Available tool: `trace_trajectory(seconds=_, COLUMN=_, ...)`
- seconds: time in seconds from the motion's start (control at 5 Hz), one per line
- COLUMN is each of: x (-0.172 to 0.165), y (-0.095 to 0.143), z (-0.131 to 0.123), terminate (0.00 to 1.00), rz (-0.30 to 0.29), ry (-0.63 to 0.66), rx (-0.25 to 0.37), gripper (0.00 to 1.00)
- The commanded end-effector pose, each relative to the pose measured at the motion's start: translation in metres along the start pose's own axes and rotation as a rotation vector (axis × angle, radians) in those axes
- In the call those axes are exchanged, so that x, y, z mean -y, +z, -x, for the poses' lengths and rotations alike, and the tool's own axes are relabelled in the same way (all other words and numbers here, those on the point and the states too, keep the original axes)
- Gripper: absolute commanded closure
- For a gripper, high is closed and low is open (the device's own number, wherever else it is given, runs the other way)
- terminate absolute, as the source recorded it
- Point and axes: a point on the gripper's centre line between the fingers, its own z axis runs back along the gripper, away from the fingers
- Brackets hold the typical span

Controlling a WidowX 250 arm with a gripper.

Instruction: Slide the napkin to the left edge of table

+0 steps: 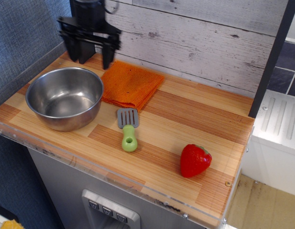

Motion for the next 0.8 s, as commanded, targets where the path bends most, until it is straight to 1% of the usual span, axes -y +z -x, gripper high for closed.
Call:
trace_trajectory(seconds=0.0, x=0.020, y=-0.003, z=-0.021, terminate=0.00, rz=0.015, ry=0.000, rx=0.092, gripper=0.00)
trace_trajectory(seconds=0.4, x=0.032, y=-0.033, z=-0.029, terminate=0.00, rz=0.017, ry=-0.027, rx=0.073, gripper=0.00)
trace_trajectory(seconds=0.6, x=0.034, y=-0.045, z=-0.033, terminate=0.00, rz=0.017, ry=-0.039, rx=0.051, gripper=0.00)
